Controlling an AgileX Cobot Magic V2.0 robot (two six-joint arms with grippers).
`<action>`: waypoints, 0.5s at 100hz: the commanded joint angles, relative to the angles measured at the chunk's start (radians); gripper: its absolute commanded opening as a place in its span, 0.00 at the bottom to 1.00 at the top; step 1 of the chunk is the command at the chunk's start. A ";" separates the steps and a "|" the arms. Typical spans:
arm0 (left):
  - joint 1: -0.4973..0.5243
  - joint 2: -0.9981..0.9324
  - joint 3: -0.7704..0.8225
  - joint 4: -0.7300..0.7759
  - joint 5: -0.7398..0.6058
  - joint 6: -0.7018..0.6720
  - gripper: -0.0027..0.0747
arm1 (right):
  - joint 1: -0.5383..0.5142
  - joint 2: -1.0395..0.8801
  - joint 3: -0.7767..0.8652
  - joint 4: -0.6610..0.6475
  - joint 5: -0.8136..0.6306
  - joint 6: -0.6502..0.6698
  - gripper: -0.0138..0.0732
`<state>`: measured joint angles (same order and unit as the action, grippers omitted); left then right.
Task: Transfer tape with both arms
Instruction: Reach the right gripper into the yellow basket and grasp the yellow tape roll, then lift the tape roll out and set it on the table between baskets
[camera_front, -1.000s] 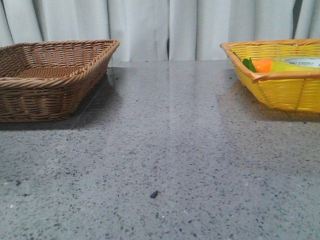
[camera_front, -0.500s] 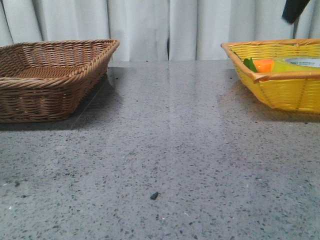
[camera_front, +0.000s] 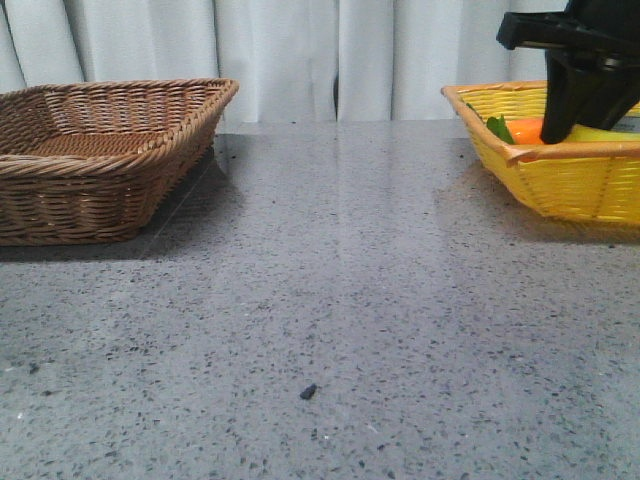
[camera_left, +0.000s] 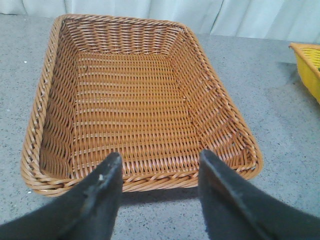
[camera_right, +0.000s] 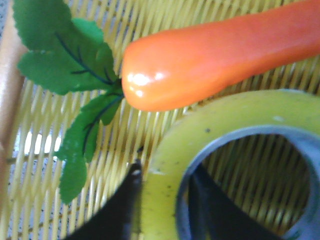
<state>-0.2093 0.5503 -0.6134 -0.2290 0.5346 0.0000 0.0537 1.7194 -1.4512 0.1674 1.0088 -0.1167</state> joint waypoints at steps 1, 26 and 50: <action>-0.003 0.008 -0.035 -0.018 -0.065 0.000 0.44 | -0.004 -0.055 -0.043 -0.020 -0.031 -0.004 0.10; -0.003 0.008 -0.035 -0.022 -0.067 0.000 0.44 | 0.074 -0.179 -0.273 0.003 -0.023 -0.004 0.10; -0.003 0.008 -0.035 -0.022 -0.091 0.000 0.44 | 0.313 -0.136 -0.464 0.032 -0.081 -0.005 0.10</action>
<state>-0.2093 0.5503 -0.6134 -0.2312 0.5339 0.0000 0.2952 1.5856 -1.8659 0.1838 0.9981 -0.1148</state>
